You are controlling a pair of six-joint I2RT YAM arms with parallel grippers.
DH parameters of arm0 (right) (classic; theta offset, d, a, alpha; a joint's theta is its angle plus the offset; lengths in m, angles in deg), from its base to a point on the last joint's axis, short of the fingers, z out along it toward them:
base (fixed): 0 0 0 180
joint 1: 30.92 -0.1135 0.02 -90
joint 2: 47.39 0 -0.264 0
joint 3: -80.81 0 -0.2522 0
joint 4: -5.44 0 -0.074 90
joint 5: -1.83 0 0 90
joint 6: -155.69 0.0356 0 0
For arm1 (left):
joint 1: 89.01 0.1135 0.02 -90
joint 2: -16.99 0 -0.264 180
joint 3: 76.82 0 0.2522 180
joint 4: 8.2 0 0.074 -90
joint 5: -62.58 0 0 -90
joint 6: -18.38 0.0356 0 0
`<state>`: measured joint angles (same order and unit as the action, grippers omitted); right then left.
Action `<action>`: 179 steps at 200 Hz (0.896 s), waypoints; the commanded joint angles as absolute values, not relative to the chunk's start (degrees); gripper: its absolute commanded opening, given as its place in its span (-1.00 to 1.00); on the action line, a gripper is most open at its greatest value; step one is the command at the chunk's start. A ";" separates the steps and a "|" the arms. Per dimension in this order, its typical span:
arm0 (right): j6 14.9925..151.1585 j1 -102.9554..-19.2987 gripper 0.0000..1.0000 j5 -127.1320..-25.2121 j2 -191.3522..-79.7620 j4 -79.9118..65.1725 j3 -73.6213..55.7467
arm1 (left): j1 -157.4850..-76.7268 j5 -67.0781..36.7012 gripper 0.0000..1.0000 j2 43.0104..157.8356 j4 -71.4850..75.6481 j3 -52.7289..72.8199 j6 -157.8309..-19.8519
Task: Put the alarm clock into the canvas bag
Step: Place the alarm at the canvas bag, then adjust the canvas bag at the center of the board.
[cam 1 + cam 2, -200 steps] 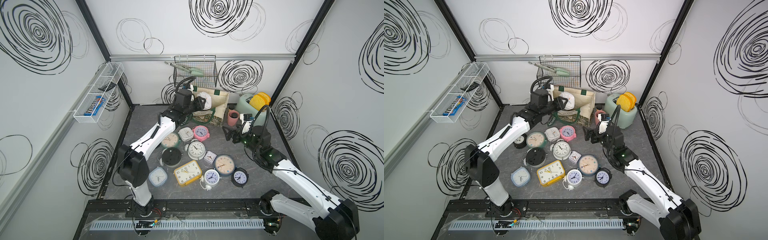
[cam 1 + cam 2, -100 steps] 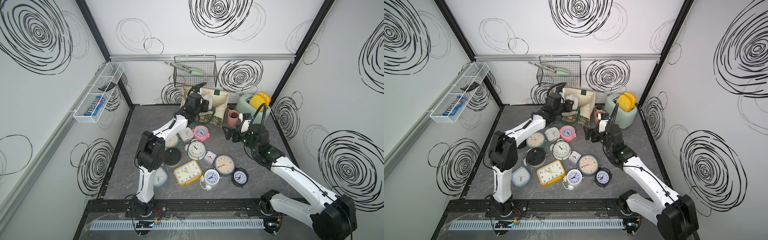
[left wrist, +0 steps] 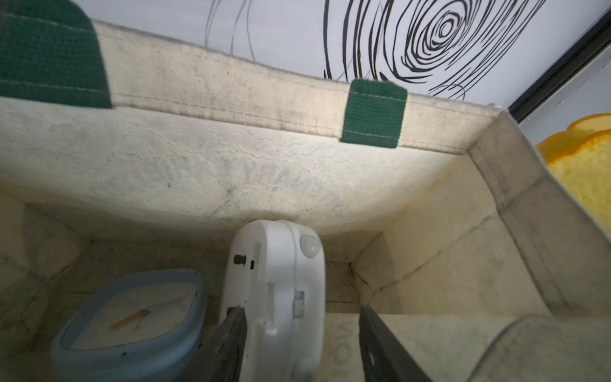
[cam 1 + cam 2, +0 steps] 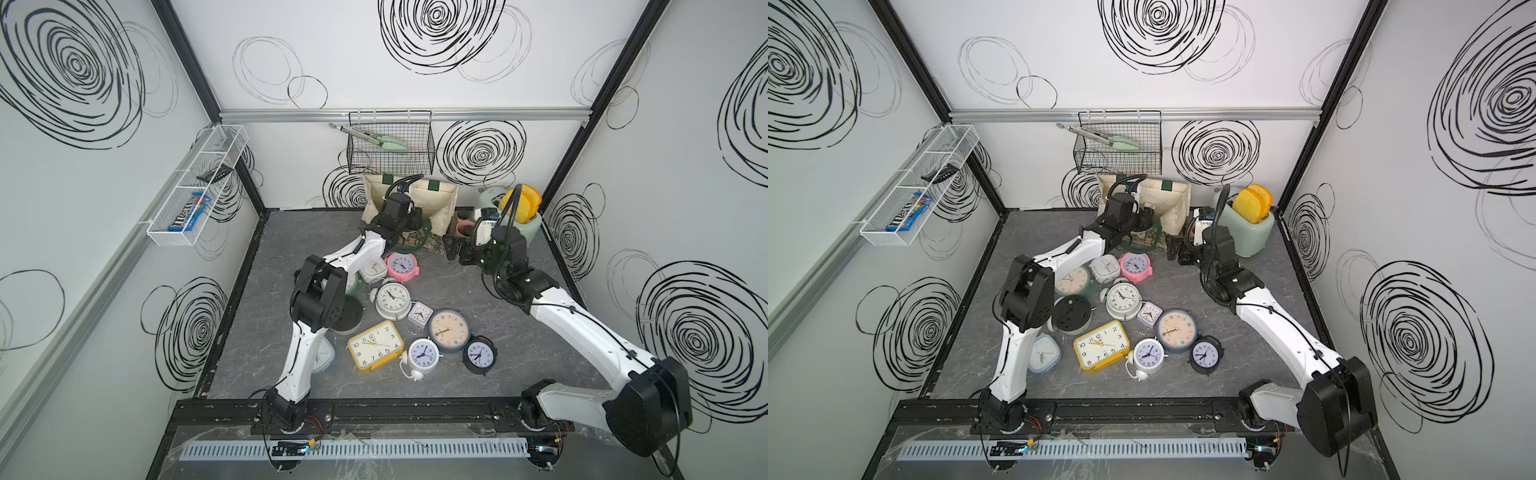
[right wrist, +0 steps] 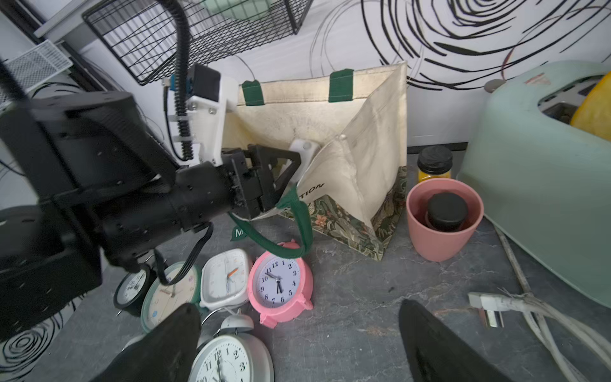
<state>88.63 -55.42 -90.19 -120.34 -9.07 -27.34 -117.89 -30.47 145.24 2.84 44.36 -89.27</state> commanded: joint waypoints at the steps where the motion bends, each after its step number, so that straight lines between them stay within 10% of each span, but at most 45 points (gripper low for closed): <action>1: 90.65 -53.87 0.95 -92.01 -124.61 -12.45 -23.28 | -118.10 -30.00 0.39 145.01 1.14 46.28 -88.13; 57: 92.88 -49.17 0.95 -87.51 -136.32 -11.48 -14.15 | -118.54 -29.09 1.00 133.53 1.41 38.41 -89.33; 179: 99.59 -46.45 0.99 -80.50 -151.47 -10.64 3.49 | -119.02 -31.55 0.92 97.19 5.80 9.42 -95.88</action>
